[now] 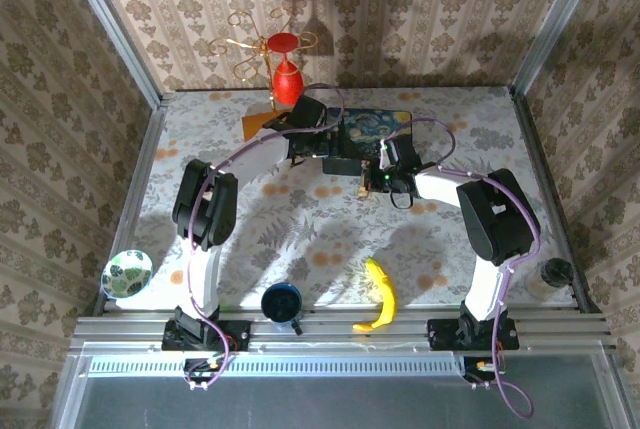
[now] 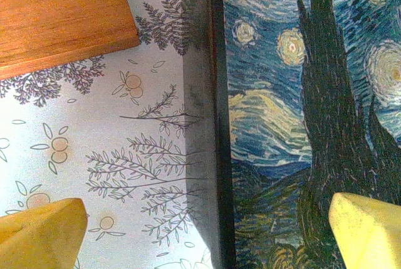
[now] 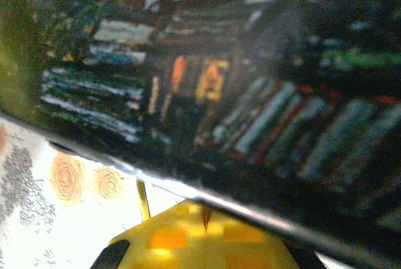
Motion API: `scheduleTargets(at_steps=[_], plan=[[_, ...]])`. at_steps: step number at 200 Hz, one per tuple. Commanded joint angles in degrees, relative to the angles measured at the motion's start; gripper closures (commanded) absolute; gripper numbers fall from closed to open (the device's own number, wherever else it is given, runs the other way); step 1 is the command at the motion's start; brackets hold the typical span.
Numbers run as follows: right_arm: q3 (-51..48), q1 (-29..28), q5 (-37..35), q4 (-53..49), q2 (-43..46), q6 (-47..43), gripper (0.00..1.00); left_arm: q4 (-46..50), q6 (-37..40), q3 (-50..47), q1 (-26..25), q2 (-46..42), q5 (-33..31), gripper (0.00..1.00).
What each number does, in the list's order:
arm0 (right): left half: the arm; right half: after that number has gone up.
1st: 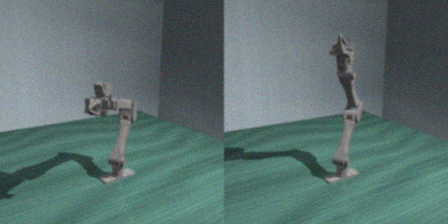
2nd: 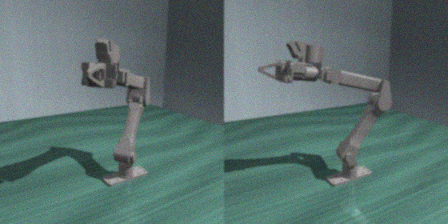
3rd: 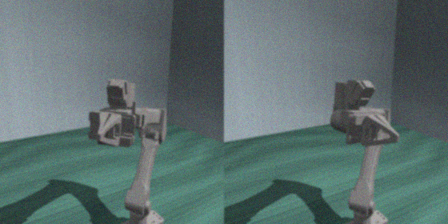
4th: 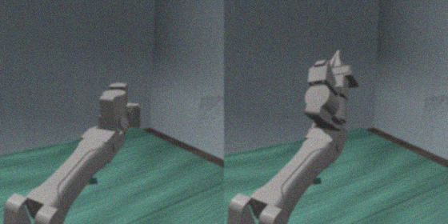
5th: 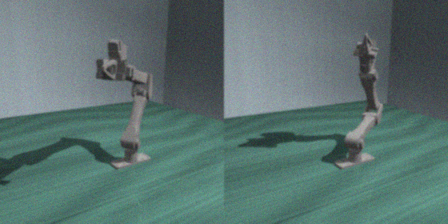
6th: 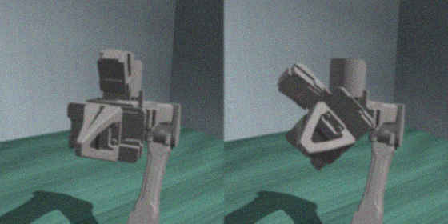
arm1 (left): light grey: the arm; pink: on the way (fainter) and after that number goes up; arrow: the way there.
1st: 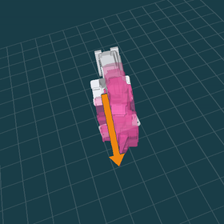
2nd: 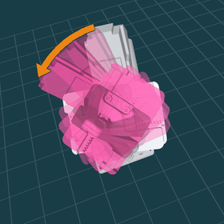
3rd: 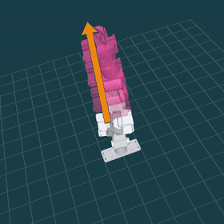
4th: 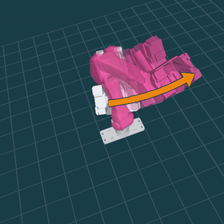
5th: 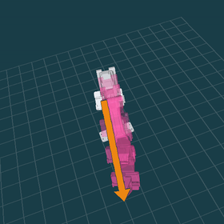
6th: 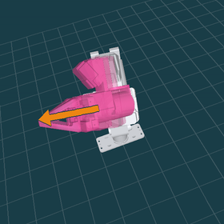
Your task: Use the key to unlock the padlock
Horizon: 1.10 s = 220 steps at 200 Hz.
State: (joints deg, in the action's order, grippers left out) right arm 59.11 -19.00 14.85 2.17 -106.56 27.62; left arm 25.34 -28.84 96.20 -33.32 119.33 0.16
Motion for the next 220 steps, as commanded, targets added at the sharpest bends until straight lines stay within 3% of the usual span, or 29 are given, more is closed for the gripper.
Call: scheduleTargets(at_steps=[1, 59, 176, 220], plan=[[-2.0, 0.9, 4.0, 5.6, 1.8, 8.7, 1.0, 0.8, 0.5, 1.3, 0.1, 0.7, 0.2, 0.0], [-4.1, 1.1, 7.1, 8.3, 4.9, 15.8, 1.0, 0.3, 0.8, 1.8, 0.0, 0.9, 0.0, 0.0], [-6.4, 1.7, -0.5, 5.3, 9.1, 27.7, 1.0, -1.2, 3.0, 0.9, -3.0, 1.6, -3.7, 0.0], [-11.1, 1.8, -4.7, 5.9, 11.6, 31.9, 1.0, 1.9, 7.0, 2.8, -5.4, 3.5, -10.1, 0.0]])
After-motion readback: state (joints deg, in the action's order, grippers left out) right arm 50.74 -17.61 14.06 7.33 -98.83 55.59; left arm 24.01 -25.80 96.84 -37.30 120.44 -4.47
